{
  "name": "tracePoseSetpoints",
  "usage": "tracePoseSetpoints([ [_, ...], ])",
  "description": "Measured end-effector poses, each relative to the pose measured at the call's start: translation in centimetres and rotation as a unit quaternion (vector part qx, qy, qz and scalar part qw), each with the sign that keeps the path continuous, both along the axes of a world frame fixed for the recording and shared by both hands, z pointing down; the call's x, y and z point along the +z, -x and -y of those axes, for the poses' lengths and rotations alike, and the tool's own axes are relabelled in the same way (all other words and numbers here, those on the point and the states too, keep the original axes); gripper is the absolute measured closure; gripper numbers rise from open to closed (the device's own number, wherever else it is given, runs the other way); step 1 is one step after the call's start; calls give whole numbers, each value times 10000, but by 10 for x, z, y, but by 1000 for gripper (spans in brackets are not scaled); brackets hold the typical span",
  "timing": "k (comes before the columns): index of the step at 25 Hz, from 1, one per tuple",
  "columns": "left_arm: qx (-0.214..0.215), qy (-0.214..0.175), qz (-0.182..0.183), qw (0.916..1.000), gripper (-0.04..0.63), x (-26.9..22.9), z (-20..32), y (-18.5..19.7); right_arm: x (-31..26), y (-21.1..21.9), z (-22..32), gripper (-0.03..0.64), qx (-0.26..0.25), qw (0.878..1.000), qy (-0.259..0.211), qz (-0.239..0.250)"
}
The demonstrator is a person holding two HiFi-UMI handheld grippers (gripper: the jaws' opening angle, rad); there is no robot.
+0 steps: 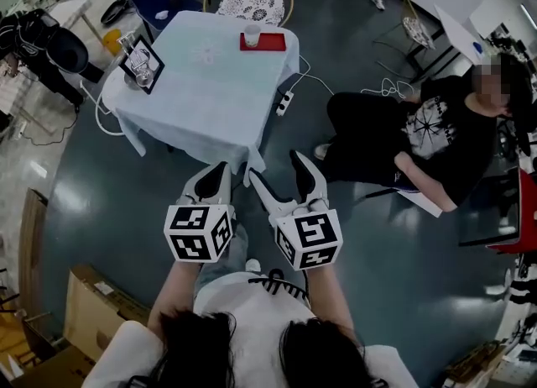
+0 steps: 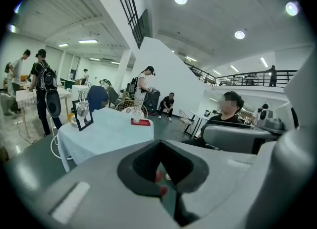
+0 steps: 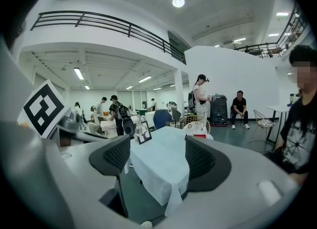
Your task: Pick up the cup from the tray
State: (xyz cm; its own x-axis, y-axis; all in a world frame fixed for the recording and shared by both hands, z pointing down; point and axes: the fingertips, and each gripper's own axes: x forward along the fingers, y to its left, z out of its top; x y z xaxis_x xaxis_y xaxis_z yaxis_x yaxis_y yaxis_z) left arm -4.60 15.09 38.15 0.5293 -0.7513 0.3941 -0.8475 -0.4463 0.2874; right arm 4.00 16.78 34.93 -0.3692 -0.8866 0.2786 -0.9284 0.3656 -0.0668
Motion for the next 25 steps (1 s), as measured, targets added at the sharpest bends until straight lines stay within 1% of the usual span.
tracePoseSetpoints([
  [8, 31, 63, -7, 10000, 595, -1, 79, 6, -2, 3, 73, 261, 74, 10000, 60, 8],
  [17, 114, 145, 35, 9998, 595, 1, 158, 31, -5, 15, 148, 255, 310, 9995, 59, -98],
  [25, 246, 53, 129, 9996, 595, -8, 213, 36, -16, 17, 204, 239, 472, 9988, -84, -117],
])
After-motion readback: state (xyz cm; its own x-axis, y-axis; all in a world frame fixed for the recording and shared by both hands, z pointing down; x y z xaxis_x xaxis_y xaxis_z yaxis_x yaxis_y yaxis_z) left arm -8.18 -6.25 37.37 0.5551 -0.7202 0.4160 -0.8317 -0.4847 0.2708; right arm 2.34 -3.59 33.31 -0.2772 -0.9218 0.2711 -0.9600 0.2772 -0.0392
